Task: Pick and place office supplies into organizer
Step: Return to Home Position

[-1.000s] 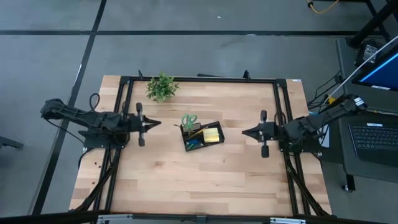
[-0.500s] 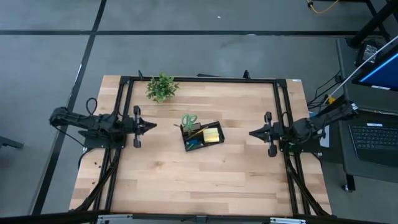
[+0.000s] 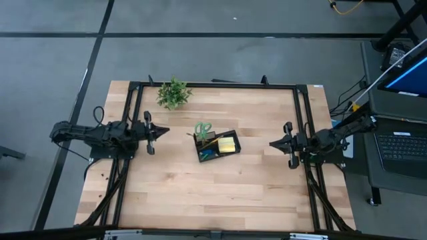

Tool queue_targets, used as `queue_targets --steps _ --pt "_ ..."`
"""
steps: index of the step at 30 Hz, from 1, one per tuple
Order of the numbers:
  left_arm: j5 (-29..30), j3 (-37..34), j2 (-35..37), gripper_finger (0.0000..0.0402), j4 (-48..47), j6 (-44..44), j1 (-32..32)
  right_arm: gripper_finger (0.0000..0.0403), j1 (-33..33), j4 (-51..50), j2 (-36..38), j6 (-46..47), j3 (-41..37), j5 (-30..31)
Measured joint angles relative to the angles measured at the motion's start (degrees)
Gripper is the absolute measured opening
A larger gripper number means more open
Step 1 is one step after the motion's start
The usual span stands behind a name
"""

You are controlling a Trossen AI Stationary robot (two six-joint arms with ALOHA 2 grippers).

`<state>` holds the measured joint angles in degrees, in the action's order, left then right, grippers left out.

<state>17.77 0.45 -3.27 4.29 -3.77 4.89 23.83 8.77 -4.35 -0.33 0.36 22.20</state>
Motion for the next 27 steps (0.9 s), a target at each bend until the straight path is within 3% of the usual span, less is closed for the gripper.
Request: queue_targets --steps 13,27 --pt "-3.1 0.0 -1.2 0.0001 -1.1 1.7 -5.8 0.0003 0.0 -4.1 2.0 -5.8 0.0 0.2" --pt "-3.1 0.0 -1.5 0.0005 -1.1 2.6 -6.1 0.0028 0.0 -4.0 2.0 -1.0 0.0 0.2"
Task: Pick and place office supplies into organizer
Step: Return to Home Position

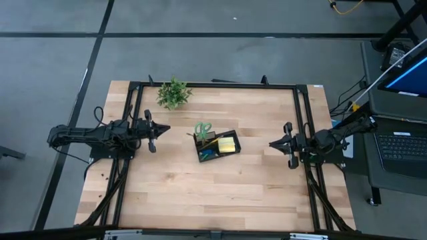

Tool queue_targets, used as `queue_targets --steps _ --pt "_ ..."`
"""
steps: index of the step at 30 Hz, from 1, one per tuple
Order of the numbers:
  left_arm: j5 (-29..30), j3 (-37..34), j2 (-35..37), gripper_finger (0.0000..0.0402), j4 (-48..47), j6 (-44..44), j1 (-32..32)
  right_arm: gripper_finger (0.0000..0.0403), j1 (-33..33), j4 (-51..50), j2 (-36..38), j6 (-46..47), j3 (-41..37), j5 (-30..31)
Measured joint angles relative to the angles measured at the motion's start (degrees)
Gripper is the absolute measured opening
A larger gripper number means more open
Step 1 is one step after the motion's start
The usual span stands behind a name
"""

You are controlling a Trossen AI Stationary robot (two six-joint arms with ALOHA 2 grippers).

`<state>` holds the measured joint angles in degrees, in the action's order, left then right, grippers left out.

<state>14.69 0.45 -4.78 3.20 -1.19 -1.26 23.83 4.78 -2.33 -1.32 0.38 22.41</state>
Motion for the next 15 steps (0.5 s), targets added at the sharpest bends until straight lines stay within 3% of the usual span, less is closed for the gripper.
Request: queue_targets --steps 15 --pt "0.1 0.0 0.0 0.0004 0.0 0.0 0.0 0.003 0.0 0.0 0.0 1.0 0.0 0.0"
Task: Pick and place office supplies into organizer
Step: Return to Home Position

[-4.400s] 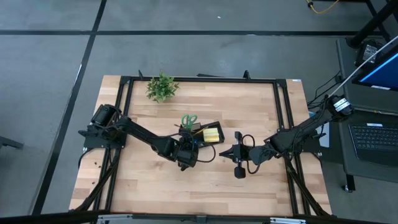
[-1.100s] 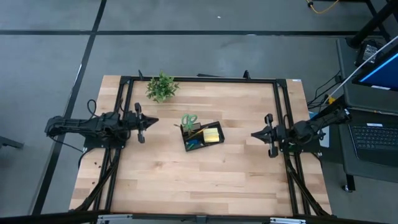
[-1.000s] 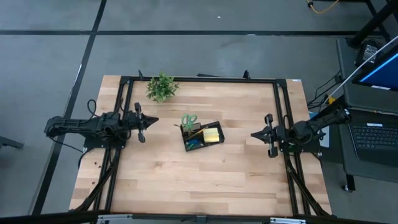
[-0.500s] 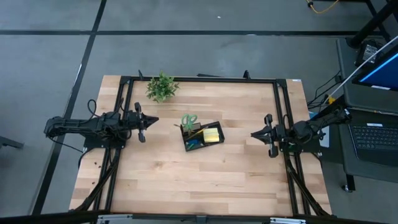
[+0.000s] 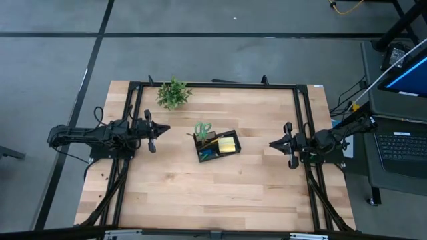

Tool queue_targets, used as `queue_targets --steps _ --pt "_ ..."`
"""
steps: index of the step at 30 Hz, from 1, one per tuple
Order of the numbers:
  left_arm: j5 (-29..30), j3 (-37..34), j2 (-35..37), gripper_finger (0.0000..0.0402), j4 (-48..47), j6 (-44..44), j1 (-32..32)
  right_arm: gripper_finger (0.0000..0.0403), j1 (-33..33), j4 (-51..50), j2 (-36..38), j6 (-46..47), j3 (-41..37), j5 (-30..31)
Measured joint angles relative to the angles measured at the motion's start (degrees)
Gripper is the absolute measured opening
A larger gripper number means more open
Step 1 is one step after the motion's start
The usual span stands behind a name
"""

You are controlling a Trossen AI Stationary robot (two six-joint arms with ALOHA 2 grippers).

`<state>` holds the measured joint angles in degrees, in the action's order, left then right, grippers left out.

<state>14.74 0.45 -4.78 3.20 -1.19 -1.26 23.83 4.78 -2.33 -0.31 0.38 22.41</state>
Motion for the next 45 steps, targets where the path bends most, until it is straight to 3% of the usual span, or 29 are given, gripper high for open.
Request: queue_targets --steps 20,32,45 --pt "0.0 0.0 0.0 0.0008 0.0 0.0 0.0 0.003 -1.0 0.1 0.0 -1.1 0.0 0.0" --pt "0.0 0.0 0.0 0.0008 0.0 0.0 0.0 0.003 -4.9 0.1 0.0 9.0 0.0 0.0" --pt "0.0 0.0 0.0 0.0008 0.0 0.0 0.0 0.003 -4.9 0.1 0.0 5.9 0.0 0.0"
